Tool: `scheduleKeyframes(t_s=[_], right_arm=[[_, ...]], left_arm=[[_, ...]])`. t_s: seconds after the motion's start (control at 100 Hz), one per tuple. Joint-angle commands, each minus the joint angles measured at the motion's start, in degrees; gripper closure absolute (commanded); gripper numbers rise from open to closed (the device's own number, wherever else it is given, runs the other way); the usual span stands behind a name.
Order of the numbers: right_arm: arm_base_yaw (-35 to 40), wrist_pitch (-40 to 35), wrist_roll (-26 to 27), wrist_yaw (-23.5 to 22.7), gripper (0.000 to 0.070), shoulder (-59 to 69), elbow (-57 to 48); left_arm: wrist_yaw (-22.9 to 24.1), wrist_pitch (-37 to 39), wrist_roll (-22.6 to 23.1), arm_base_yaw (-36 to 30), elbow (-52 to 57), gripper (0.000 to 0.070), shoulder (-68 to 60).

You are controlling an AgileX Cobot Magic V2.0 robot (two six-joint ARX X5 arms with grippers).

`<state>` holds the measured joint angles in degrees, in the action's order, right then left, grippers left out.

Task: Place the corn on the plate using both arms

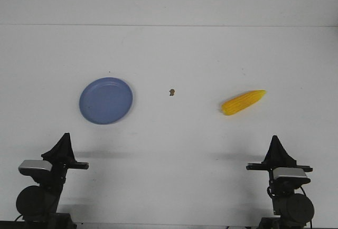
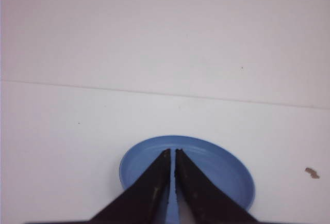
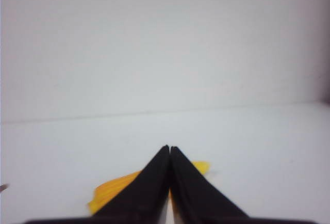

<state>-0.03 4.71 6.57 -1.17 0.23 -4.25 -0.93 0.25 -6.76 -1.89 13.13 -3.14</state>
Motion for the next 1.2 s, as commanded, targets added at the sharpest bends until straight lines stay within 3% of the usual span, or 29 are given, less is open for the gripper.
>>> scheduleKeyframes(t_s=[0.0,0.33,0.6,1.03,1.11,1.19], right_arm=[[0.1,-2.9,1.6,-0.5,0.07,0.7,-3.5],[0.1,-27.3,1.1,-0.6,0.07,15.8,-24.9],[0.1,-42.2,0.7,-0.5,0.07,31.4,-40.3],[0.1,-46.1,0.7,-0.3,0.0697,39.2,-44.2],[0.1,-46.1,0.7,-0.4,0.0603,39.2,-44.2],[0.1,-46.3,0.7,-0.4,0.0385,39.2,-44.2]], left_arm=[[0.1,-3.0,-0.4,0.0,4.2,0.0685,-2.4],[0.1,-23.0,-0.4,0.0,27.3,0.0685,-24.3],[0.1,-36.3,-0.4,0.0,40.9,0.0685,-39.5],[0.1,-39.4,0.1,0.0,44.6,0.0684,-45.3],[0.1,-39.3,-0.1,0.0,44.6,0.0645,-45.2],[0.1,-39.4,-0.3,0.0,44.6,0.0446,-45.2]])
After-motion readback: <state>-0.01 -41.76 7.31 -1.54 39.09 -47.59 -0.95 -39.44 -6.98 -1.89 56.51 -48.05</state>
